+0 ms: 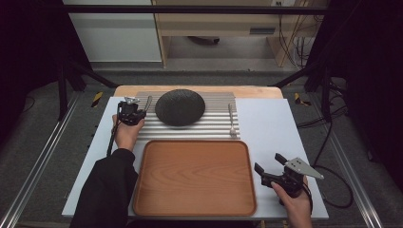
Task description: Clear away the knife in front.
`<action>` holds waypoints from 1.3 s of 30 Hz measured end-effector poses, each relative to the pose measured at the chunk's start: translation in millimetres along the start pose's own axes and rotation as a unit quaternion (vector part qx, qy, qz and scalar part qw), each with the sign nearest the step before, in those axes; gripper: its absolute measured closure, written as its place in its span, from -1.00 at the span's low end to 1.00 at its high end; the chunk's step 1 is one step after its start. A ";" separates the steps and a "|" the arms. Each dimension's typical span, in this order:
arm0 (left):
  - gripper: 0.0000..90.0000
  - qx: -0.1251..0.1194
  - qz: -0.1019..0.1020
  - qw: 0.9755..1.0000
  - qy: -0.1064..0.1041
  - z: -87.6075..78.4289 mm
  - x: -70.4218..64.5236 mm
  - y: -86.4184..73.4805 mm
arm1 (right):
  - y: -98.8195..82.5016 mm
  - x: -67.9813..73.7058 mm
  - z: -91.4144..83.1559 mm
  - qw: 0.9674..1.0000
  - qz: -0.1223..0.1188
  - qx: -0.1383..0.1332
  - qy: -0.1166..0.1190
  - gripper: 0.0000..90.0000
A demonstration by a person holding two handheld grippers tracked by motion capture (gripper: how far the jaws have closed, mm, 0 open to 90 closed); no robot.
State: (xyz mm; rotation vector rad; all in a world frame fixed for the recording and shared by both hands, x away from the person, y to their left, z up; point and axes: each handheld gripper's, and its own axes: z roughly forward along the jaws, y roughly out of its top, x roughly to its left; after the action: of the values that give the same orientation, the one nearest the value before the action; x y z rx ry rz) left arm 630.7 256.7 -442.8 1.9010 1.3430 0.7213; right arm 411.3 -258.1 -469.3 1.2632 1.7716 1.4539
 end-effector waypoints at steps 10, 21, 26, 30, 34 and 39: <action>0.78 -0.032 0.007 0.999 -0.013 -69.1 -29.4 -12.1 | -0.1 9.6 1.4 0.999 -0.032 0.002 0.017 -0.86; 0.78 -0.030 0.028 0.998 -0.040 -110.0 -71.4 -41.5 | 3.6 12.5 -3.2 0.999 -0.031 -0.007 0.019 -0.86; 0.78 -0.026 0.040 0.997 -0.053 -110.9 -80.4 -49.8 | 1.7 13.7 0.4 0.999 -0.033 0.001 0.013 -0.86; 0.78 -0.025 0.060 0.996 -0.064 -109.9 -85.9 -50.3 | 0.7 14.3 2.4 0.999 -0.041 0.007 0.008 -0.86; 0.78 -0.023 0.077 0.994 -0.079 -110.5 -90.8 -45.1 | 0.6 13.6 4.2 0.999 -0.038 0.009 -0.001 -0.86; 0.78 -0.032 0.081 0.992 -0.086 -112.7 -96.3 -36.6 | 1.2 14.2 1.9 0.999 -0.036 0.004 -0.009 -0.86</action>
State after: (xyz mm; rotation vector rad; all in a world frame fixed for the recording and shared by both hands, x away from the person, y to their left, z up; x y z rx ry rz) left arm 494.0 198.2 -408.2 1.9882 1.0576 0.6531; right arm 407.2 -244.7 -466.5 1.2016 1.7940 1.3925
